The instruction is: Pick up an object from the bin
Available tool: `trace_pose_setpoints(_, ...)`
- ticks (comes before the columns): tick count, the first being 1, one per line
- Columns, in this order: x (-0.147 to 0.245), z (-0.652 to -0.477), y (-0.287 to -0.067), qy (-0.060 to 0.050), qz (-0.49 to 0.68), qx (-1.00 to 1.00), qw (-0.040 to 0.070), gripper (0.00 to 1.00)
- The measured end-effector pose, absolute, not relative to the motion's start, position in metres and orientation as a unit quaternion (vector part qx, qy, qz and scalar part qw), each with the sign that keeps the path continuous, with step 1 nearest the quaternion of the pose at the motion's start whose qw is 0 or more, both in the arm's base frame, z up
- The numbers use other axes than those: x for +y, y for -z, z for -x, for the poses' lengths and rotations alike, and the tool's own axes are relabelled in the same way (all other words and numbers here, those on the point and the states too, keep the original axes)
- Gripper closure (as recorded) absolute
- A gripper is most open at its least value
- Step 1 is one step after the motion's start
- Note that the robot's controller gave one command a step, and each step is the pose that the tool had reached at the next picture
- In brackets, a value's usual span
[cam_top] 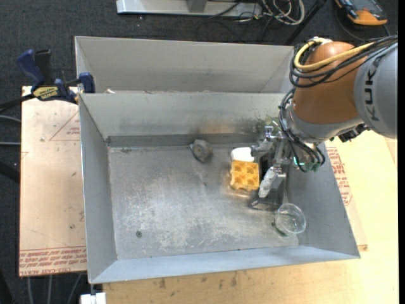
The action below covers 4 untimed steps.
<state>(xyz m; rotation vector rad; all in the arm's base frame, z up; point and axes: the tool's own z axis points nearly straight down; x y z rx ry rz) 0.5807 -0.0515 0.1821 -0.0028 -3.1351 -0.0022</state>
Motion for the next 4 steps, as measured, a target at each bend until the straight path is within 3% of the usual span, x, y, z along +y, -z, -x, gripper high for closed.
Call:
trace_pose_setpoints(1,-0.051,-0.582,-0.186,0.000,0.000,-1.000,-0.001,0.00)
trace_pose_setpoints(2,-0.063,-0.601,-0.150,0.001,0.037,-0.999,-0.004,0.00)
trace_pose_setpoints(3,-0.060,-0.604,-0.090,0.000,0.056,-0.998,-0.003,0.00)
trace_pose_setpoints(4,-0.059,-0.604,-0.082,0.000,0.062,-0.998,0.000,1.00)
